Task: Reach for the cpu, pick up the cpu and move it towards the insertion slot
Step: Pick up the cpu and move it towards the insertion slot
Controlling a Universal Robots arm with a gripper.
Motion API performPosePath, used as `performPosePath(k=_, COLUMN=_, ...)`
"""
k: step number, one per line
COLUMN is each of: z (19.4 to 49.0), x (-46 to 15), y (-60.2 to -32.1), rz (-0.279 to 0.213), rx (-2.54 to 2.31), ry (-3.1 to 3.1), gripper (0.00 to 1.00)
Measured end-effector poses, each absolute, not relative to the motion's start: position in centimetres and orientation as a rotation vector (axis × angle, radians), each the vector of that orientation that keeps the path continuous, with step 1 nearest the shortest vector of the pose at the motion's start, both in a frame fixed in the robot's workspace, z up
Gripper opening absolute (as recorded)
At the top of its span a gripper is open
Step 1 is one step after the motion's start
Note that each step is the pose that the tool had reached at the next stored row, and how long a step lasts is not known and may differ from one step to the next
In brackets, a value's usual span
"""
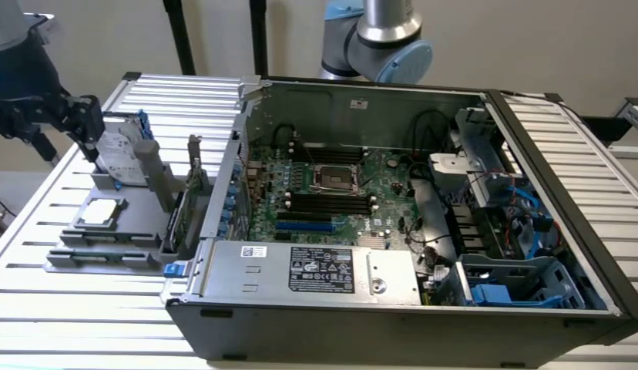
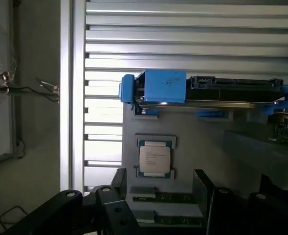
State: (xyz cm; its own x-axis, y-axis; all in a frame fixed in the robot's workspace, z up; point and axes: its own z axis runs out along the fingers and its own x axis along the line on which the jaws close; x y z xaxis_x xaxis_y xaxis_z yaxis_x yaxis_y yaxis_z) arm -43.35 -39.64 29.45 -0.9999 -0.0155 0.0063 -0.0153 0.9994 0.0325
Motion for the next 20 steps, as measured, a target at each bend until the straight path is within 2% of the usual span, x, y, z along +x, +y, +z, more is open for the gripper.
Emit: performPosePath(k=20, z=25.8, x=-43.4, y=-40.2, rz=-0.051, rx=0.024, ry=-3.134, gripper=0.65)
